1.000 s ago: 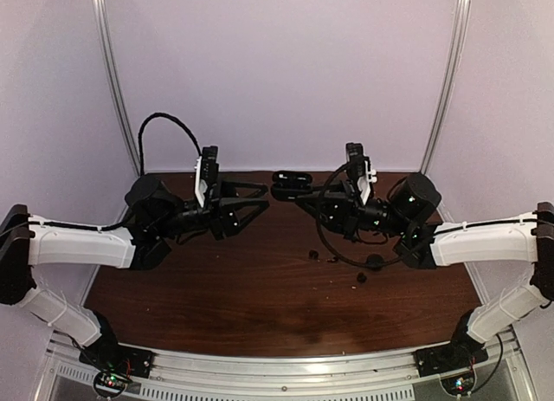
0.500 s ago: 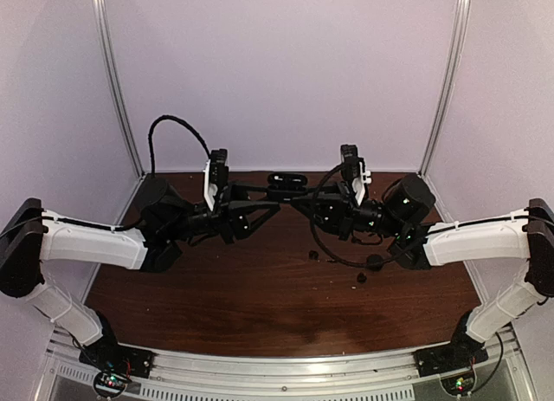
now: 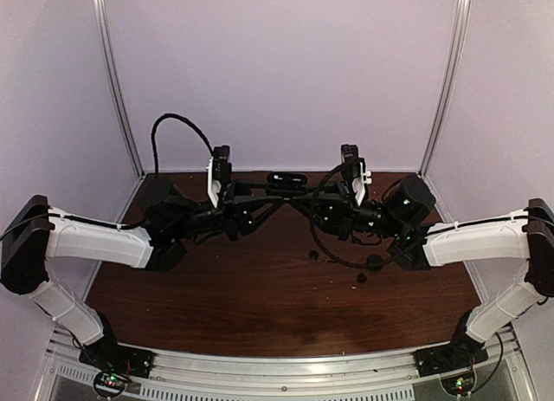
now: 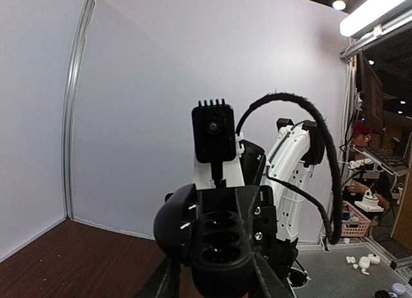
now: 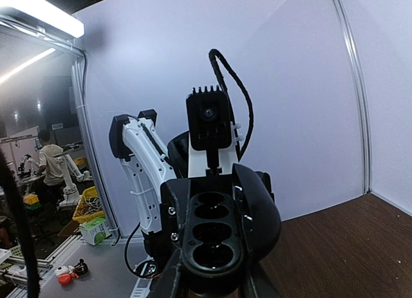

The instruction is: Insert the wireless bluetooth earbuds into the charging case

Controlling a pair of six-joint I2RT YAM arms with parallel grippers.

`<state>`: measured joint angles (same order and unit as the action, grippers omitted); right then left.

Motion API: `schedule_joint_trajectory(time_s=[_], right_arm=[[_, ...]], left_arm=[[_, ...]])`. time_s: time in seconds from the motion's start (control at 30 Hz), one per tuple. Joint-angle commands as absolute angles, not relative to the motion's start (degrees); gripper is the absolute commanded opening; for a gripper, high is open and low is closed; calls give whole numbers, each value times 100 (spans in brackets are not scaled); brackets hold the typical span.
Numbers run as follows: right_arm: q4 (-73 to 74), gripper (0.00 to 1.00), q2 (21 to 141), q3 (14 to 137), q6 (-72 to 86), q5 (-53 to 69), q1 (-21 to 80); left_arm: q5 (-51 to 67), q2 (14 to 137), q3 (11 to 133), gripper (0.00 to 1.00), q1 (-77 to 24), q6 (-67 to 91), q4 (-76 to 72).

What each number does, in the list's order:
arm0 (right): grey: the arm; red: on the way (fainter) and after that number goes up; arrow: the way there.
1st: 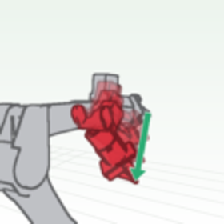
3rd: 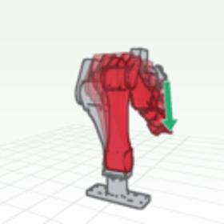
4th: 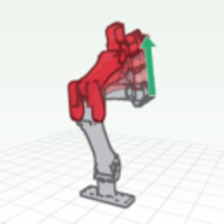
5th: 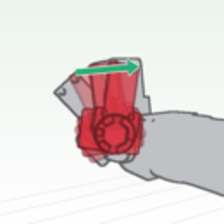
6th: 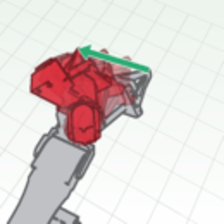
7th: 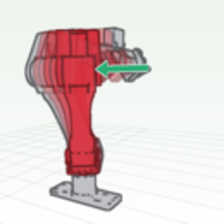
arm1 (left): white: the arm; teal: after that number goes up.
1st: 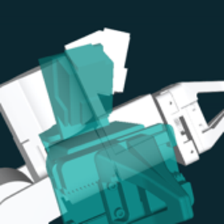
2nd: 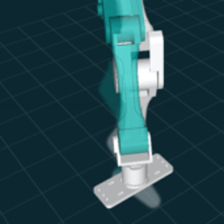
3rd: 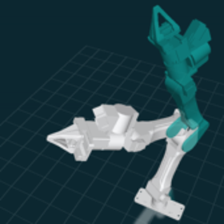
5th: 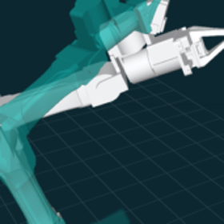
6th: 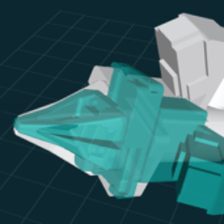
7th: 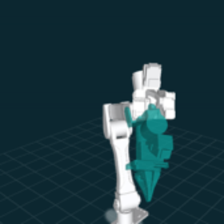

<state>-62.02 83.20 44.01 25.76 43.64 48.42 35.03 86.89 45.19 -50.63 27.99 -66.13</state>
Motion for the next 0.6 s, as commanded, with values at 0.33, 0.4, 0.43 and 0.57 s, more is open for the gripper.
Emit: schedule_joint_trajectory(time_s=[0.33, 0.4, 0.43, 0.57], right_arm=[[-6475, 0, 8430, 4579, 2579, 4315, 4896], [-6477, 0, 8427, 4579, 2584, 4315, 4902], [-6481, 0, 8429, 4579, 2584, 4309, 4900], [-6468, 0, 8429, 4581, 2565, 4291, 4904]], left_arm=[[3421, 8846, 4701, 38, -5098, 2962, -6952], [3408, 8857, 4722, 38, -5097, 2962, -6918], [3416, 8853, 4731, 38, -5098, 2962, -6915], [3436, 8877, 4728, 39, -5097, 2988, -6919]])
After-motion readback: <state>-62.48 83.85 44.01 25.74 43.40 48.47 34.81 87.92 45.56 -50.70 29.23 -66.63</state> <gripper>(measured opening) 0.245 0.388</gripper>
